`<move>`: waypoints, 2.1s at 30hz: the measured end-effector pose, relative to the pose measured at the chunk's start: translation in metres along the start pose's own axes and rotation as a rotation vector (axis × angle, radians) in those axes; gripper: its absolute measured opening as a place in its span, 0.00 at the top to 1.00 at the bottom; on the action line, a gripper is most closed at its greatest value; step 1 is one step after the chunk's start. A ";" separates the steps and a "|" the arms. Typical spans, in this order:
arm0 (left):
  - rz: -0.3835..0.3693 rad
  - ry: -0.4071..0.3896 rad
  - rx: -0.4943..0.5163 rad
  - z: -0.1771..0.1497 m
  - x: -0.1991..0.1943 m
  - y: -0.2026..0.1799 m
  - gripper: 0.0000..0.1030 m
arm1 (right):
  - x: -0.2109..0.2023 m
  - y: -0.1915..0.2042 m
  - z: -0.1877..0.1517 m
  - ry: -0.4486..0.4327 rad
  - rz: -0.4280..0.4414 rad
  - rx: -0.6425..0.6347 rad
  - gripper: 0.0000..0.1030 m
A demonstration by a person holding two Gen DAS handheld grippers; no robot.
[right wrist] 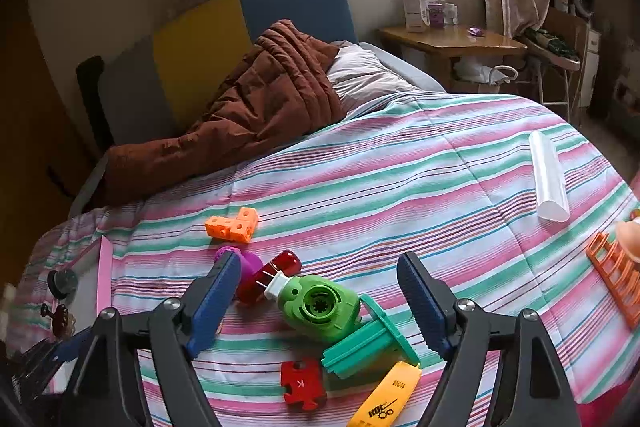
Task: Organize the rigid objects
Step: 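Move both tools back toward the toy pile, then grasp the purple textured egg with the left tool while the right tool grasps the green plug toy, then carry the purple egg into the tray and release it beside the brown mold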
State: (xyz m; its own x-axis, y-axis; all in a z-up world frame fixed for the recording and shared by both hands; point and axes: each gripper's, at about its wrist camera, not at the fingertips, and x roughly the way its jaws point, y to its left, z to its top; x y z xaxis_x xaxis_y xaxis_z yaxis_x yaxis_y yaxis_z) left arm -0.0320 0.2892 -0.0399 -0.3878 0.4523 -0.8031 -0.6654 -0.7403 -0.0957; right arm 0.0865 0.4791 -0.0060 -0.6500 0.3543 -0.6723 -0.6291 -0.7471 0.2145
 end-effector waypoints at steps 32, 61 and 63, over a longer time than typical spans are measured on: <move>0.010 0.000 0.138 0.000 0.013 -0.015 0.25 | 0.038 0.004 -0.015 0.210 -0.032 -0.053 0.19; 0.214 -0.162 -0.033 -0.052 -0.120 0.076 0.25 | 0.055 0.101 -0.050 0.288 0.036 -0.508 0.38; 0.227 -0.161 -0.046 -0.056 -0.123 0.084 0.25 | 0.051 0.112 -0.060 0.300 0.096 -0.507 0.38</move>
State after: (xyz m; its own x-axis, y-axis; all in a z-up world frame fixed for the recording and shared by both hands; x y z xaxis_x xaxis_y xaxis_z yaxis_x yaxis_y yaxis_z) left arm -0.0043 0.1436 0.0180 -0.6226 0.3424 -0.7036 -0.5215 -0.8520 0.0468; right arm 0.0086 0.3795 -0.0590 -0.4985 0.1526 -0.8533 -0.2432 -0.9695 -0.0314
